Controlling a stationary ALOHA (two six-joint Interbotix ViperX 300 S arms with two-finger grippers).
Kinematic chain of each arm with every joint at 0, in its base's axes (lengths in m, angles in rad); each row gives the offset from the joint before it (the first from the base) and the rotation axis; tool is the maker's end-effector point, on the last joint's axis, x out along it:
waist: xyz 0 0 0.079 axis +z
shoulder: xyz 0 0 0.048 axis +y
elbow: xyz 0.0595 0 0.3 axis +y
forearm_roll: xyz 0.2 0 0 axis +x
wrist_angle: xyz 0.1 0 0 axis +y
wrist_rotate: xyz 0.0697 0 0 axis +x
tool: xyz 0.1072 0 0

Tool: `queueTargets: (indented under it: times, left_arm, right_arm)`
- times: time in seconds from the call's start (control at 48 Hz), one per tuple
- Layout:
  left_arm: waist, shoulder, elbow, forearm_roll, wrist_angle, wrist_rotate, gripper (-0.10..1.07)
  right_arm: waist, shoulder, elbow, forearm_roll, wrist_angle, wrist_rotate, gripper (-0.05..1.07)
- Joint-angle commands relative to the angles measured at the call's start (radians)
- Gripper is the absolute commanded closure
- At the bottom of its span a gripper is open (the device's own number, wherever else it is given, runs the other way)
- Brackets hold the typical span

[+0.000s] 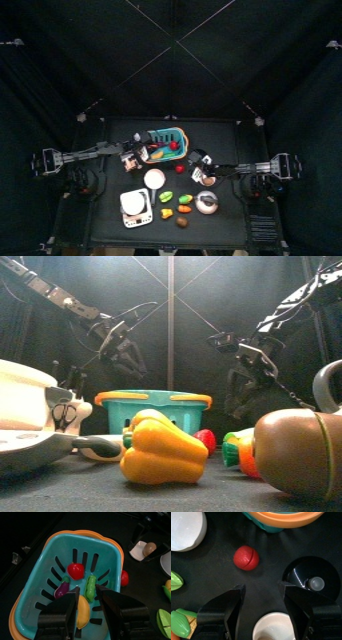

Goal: Grab corn

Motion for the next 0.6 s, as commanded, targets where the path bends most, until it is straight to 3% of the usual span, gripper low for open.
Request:
queueTargets:
  times: [0.0, 0.146, 0.396, 0.583]
  left_arm:
    - [-0.034, -0.018, -0.003, 0.014, 0.017, 0.002, 0.23]
    - [-0.066, -0.023, 0.005, 0.023, 0.071, 0.002, 0.23]
    - [-0.206, -0.025, -0.008, 0.014, 0.126, -0.006, 0.23]
    - [-0.295, -0.021, -0.038, -0.14, 0.181, -0.008, 0.23]
  right_arm:
    - [0.002, -0.026, -0.023, 0.0, -0.003, 0.0, 0.15]
    - [0.0, -0.026, -0.023, 0.002, -0.003, 0.002, 0.15]
    - [-0.005, -0.025, -0.021, 0.003, -0.003, 0.002, 0.15]
    - [-0.005, -0.025, -0.015, 0.005, 0.014, 0.002, 0.15]
